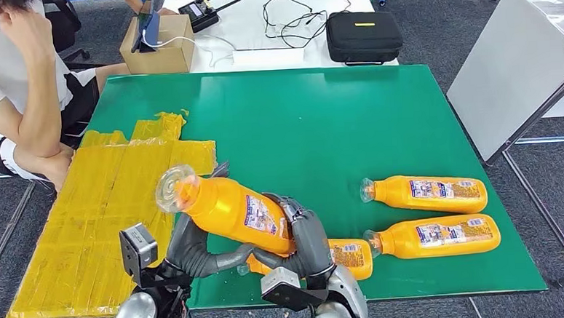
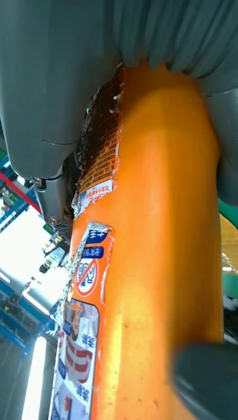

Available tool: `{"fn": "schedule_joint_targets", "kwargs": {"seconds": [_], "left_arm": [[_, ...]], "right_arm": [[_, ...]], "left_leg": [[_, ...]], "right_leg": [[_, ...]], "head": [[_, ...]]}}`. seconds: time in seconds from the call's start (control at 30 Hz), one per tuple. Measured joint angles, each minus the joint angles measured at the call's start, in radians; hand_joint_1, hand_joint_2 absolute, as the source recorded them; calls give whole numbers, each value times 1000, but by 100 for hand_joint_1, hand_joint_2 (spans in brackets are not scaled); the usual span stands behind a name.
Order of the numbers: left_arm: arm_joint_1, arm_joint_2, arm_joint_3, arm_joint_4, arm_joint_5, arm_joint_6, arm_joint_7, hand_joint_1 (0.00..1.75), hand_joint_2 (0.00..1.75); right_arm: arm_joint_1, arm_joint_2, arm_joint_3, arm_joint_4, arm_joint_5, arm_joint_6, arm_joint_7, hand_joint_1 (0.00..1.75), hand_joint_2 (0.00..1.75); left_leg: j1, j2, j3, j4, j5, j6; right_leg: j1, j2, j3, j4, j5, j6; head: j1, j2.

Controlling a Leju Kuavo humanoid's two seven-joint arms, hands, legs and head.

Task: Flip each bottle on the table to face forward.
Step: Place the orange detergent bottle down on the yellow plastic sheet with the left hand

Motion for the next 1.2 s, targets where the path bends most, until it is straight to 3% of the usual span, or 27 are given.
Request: {"fn": "schedule_joint_targets", "kwargs": {"seconds": [0.33, 0.47, 0.97, 1.1, 1.2], "left_arm": [[-19, 0, 0, 33, 40, -12, 8, 0, 175], [-19, 0, 3, 39, 82, -19, 7, 175, 175], [-3, -2, 26, 44, 184, -27, -2, 175, 175], [-4, -3, 26, 44, 172, -12, -16, 175, 175], [-4, -3, 24, 41, 130, 19, -48, 175, 175]], "right_arm": [[-57, 13, 67, 81, 20, -7, 27, 175, 175], [-80, 14, 88, 115, 19, -4, 35, 175, 175], [-121, 22, 132, 180, -46, 43, 38, 174, 175], [-116, 21, 131, 173, -72, 36, 28, 0, 175], [-92, 17, 128, 135, -107, 14, 10, 0, 175]], "left_leg": [[0, 0, 0, 0, 0, 0], [0, 1, 0, 0, 0, 0], [0, 1, 0, 0, 0, 0], [0, 1, 0, 0, 0, 0], [0, 1, -1, 0, 0, 0]], "right_leg": [[0, 0, 0, 0, 0, 0], [0, 0, -1, 0, 0, 0], [0, 0, -1, 0, 0, 0], [0, 0, -1, 0, 0, 0], [0, 0, -1, 0, 0, 0]], "head": [[0, 0], [0, 0], [0, 0], [0, 0], [0, 0]]}}
